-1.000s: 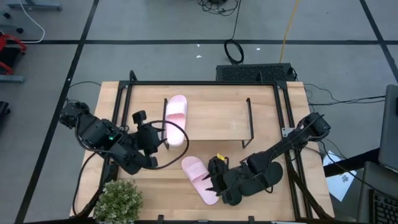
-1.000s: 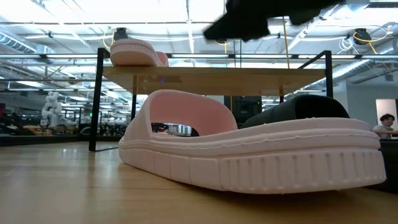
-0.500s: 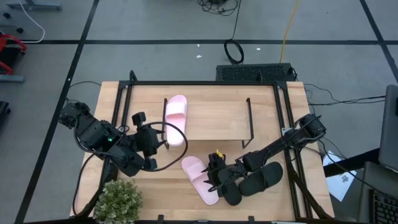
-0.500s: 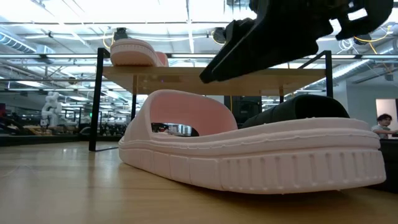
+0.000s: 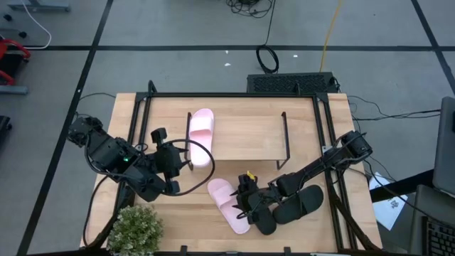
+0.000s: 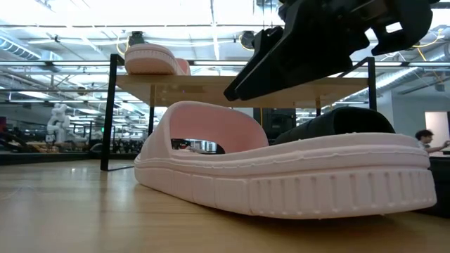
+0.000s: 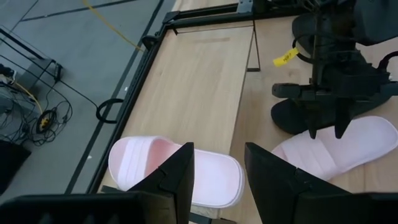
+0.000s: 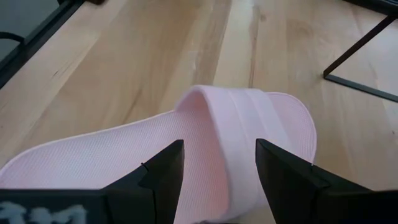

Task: Pick and place slides into the shelf
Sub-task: Put the pink slipper on the shelf

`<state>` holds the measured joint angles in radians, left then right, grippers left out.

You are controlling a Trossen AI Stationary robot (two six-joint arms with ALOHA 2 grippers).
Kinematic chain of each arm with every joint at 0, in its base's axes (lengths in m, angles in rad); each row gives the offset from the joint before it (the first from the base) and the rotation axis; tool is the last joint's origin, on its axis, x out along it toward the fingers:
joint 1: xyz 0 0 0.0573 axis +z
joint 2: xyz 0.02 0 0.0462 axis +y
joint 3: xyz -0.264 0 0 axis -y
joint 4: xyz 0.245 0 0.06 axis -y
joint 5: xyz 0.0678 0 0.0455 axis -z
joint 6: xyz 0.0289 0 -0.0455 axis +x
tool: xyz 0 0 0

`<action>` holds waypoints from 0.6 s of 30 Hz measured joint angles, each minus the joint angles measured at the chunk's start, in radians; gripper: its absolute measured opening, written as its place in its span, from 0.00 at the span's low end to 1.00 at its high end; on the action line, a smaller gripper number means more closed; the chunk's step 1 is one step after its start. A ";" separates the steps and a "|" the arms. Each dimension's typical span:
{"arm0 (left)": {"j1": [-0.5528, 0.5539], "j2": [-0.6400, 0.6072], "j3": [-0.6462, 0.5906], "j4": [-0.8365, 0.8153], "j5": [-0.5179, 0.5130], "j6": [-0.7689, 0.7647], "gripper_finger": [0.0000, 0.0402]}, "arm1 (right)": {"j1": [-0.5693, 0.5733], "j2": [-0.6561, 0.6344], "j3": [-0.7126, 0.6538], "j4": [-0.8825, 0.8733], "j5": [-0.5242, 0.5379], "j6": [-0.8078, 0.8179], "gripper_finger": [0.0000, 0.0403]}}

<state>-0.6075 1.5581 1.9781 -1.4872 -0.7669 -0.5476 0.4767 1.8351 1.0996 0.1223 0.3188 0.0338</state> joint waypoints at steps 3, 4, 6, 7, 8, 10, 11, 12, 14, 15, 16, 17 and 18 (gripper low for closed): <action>0.000 0.000 0.000 0.000 -0.001 0.000 0.35 | 0.000 0.000 0.000 0.000 0.001 0.010 0.47; 0.000 0.000 0.000 0.000 -0.001 0.001 0.35 | 0.000 0.000 0.000 0.000 0.001 0.011 0.47; 0.000 0.000 0.000 0.000 -0.002 0.002 0.35 | 0.000 0.000 0.000 0.000 0.001 0.012 0.47; 0.000 0.000 0.000 0.000 -0.002 0.002 0.35 | 0.000 0.000 0.000 0.000 0.001 0.015 0.47; 0.000 0.000 0.000 0.000 -0.002 0.002 0.35 | 0.000 0.000 0.000 0.000 0.001 0.021 0.47; 0.000 0.000 0.000 0.000 -0.002 0.002 0.35 | 0.000 0.000 0.000 -0.003 0.001 0.033 0.47; 0.000 0.000 0.000 0.000 -0.002 0.002 0.35 | 0.000 0.004 0.000 -0.004 0.002 0.034 0.47; 0.000 0.000 0.000 0.000 -0.002 0.002 0.35 | 0.000 0.010 0.001 0.000 0.003 0.034 0.47; 0.000 0.000 0.000 0.000 -0.002 0.002 0.35 | 0.000 0.020 0.001 -0.006 0.004 0.036 0.47; 0.000 0.000 0.000 0.000 -0.002 0.002 0.35 | 0.000 0.031 0.000 0.004 0.002 0.042 0.47; 0.000 0.000 0.000 0.000 -0.002 0.002 0.35 | -0.002 0.044 0.001 0.017 -0.002 0.045 0.47; 0.000 0.000 0.000 0.001 -0.002 0.002 0.35 | -0.002 0.056 0.001 0.020 -0.002 0.045 0.47; 0.000 0.000 0.000 0.001 -0.002 0.002 0.35 | -0.002 0.067 0.001 0.028 -0.001 0.044 0.47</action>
<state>-0.6075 1.5581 1.9778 -1.4866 -0.7692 -0.5457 0.4744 1.9020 1.1007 0.1506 0.3176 0.0777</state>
